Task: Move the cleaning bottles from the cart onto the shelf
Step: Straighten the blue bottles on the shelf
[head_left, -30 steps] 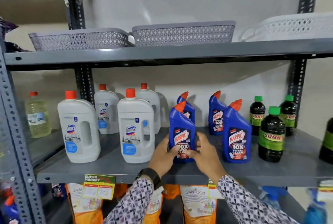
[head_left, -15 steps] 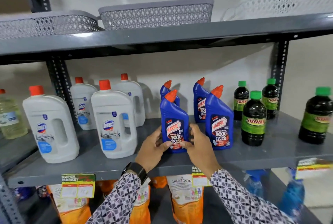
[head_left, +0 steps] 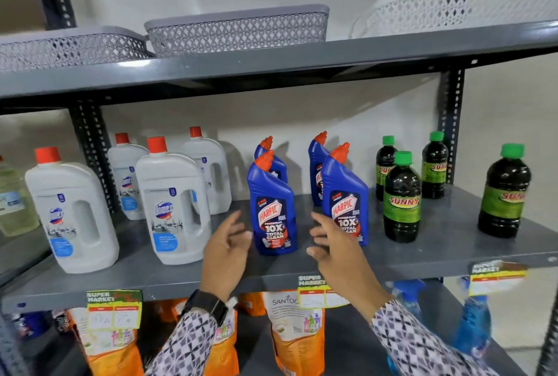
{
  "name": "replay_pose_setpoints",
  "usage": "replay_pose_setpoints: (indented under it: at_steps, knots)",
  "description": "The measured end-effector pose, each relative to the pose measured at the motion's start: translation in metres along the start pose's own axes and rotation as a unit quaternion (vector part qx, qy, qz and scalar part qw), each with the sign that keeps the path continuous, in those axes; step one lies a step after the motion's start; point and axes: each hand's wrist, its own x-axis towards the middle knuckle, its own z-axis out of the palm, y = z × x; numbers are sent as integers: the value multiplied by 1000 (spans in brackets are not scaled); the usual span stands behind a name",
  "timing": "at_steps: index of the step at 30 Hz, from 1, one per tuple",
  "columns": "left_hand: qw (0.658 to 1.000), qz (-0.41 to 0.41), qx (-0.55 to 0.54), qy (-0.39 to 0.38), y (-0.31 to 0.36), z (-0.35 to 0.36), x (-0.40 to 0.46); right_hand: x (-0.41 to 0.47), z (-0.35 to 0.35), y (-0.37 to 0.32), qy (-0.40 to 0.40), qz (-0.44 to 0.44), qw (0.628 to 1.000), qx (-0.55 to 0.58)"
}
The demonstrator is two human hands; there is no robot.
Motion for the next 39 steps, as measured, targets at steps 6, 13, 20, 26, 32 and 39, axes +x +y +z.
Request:
replay_pose_setpoints:
  at_steps: [6, 13, 20, 26, 32, 39]
  knots:
    - [998, 21, -43, 48, 47, 63, -68, -22, -106, 48, 218, -35, 974, 57]
    - [978, 51, 53, -197, 113, 226, -80, 24, -173, 125, 43, 52, 993, 99]
    - [992, -34, -23, -121, 120, 279, -42, 53, -179, 143, -22, 21, 994, 109]
    - [983, -24, -59, -175, 129, 296, -41, 45, -214, 158, -11, 14, 998, 67]
    - [981, 6, -55, -184, 126, 304, -46, 37, -234, 176, -39, 5, 993, 108]
    - [982, 27, -63, -174, 121, 300, -51, 33, -233, 179, -32, -31, 993, 113]
